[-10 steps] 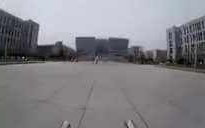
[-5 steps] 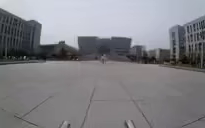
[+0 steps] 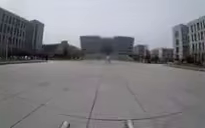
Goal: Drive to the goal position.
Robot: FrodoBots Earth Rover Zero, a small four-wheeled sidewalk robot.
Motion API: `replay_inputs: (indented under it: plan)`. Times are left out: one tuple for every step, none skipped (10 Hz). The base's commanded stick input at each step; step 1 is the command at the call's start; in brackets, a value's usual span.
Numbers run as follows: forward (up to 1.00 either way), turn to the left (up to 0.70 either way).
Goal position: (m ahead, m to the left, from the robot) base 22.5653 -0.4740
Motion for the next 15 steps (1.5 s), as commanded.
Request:
replay_inputs:
  plan:
    - [1.0, 0.0]
    - [1.0, 0.0]
    - [1.0, 0.0]
    - [1.0, 0.0]
    - [1.0, 0.0]
    - [1.0, 0.0]
    - [1.0, 0.0]
    - [1.0, 0.0]
    - [1.0, 0.0]
    - [1.0, 0.0]
    - [1.0, 0.0]
    - [1.0, 0.0]
    - [1.0, 0.0]
    - [1.0, 0.02]
    - [1.0, -0.03]
